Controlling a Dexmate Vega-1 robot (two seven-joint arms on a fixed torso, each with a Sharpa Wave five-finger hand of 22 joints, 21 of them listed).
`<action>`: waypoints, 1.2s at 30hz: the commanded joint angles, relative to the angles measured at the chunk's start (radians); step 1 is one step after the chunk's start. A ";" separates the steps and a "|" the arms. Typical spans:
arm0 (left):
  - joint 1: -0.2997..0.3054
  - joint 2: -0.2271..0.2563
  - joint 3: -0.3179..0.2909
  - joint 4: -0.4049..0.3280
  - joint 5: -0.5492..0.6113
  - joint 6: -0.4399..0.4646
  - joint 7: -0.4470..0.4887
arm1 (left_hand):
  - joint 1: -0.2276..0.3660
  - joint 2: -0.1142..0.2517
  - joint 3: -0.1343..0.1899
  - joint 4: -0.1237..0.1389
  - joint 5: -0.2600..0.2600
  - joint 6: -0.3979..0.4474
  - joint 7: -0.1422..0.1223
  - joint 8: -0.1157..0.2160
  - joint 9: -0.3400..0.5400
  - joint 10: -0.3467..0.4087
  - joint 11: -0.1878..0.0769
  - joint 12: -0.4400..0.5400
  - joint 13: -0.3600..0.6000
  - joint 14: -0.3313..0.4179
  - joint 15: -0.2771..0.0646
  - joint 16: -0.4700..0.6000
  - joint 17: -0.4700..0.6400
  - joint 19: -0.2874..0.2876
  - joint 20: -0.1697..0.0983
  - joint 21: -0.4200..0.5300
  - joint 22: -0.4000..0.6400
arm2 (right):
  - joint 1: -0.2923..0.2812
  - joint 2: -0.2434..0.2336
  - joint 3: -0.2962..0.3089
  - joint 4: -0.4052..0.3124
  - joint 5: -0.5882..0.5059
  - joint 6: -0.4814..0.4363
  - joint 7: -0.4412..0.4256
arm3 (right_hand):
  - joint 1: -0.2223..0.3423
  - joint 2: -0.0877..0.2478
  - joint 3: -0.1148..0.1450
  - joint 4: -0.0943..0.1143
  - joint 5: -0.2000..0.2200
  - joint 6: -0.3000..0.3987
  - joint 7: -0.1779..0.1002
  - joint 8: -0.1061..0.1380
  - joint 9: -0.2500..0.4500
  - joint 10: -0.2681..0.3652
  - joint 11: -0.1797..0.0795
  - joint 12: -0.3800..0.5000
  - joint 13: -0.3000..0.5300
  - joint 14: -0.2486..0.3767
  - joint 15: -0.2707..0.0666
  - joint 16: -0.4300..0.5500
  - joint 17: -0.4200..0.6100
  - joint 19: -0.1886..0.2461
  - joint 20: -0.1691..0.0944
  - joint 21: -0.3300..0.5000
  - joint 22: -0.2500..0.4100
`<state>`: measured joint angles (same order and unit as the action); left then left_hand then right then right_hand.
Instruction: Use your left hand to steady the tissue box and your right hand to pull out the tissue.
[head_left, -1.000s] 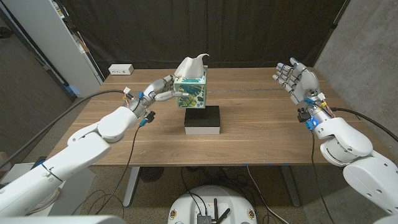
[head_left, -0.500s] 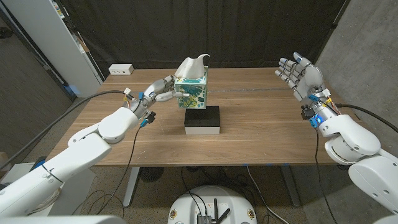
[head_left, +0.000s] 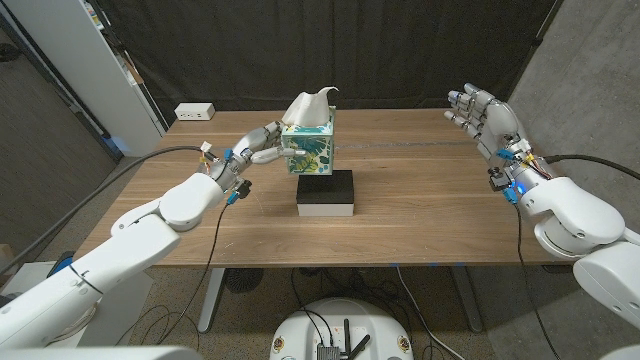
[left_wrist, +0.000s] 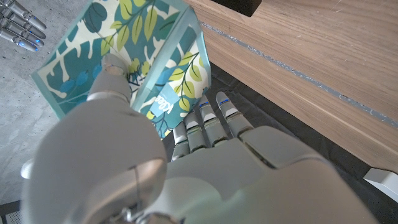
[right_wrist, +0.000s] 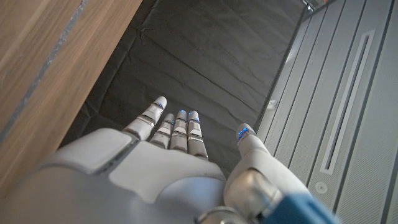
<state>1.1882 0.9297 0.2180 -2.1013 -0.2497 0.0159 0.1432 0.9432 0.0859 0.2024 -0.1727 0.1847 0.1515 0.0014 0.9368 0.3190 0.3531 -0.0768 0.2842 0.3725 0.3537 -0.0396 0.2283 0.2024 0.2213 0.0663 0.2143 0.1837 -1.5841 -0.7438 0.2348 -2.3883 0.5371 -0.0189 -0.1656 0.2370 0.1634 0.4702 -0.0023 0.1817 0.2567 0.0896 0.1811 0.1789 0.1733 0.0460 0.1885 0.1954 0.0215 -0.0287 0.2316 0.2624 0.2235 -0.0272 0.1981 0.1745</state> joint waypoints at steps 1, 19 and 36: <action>-0.013 -0.004 0.009 0.011 -0.001 -0.004 -0.008 | 0.002 0.004 0.024 0.011 0.007 0.004 -0.005 0.240 0.295 -0.003 -0.002 -0.005 0.004 0.000 -0.063 -0.003 0.002 -0.005 0.000 0.000 0.005 | -0.006 -0.028 0.000 -0.035 -0.316 -0.055 -0.043 | -0.018 0.021 -0.002 0.010 -0.003 0.005 -0.010 0.003 0.002 0.008 -0.008 0.003 0.000 0.004 -0.015 -0.002 0.003 -0.003 -0.003 -0.002 0.002; -0.035 -0.009 0.024 0.023 -0.001 -0.003 -0.013 | 0.001 0.005 0.027 0.011 0.007 -0.001 -0.005 0.248 0.291 -0.002 -0.002 -0.008 0.012 0.001 -0.063 -0.002 0.002 -0.005 0.000 0.000 0.005 | 0.005 0.033 -0.103 -0.074 -0.767 -0.142 -0.166 | 0.015 0.034 0.034 -0.003 0.001 0.030 -0.042 0.012 0.001 0.035 -0.041 0.013 -0.002 0.031 -0.038 0.005 -0.005 0.011 -0.033 0.003 0.000; -0.059 -0.011 0.040 0.034 -0.005 0.007 -0.022 | -0.002 0.007 0.031 0.012 0.007 -0.004 -0.004 0.255 0.286 -0.002 -0.003 -0.010 0.019 0.000 -0.062 -0.003 0.002 -0.006 0.001 0.000 0.005 | 0.025 0.076 -0.175 -0.066 -0.983 -0.189 -0.223 | 0.053 0.032 0.093 0.011 0.002 0.067 -0.050 0.017 0.002 0.079 -0.050 0.022 -0.001 0.068 -0.043 0.022 -0.004 0.049 -0.023 0.015 0.001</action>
<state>1.1487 0.9211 0.2454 -2.0770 -0.2512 0.0152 0.1289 0.9380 0.0804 0.2064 -0.1762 0.1867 0.1475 0.0019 0.9369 0.3190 0.3531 -0.0768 0.2770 0.3877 0.3537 -0.0396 0.2283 0.2021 0.2213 0.0663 0.2143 0.1837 -1.5708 -0.6925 0.0962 -2.4606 -0.3343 -0.1898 -0.3635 0.2797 0.1660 0.5562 0.0137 0.1817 0.3181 0.0360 0.1934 0.1794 0.2453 -0.0071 0.2041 0.1934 0.0836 -0.0366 0.2465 0.2575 0.2617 -0.0356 0.2052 0.1722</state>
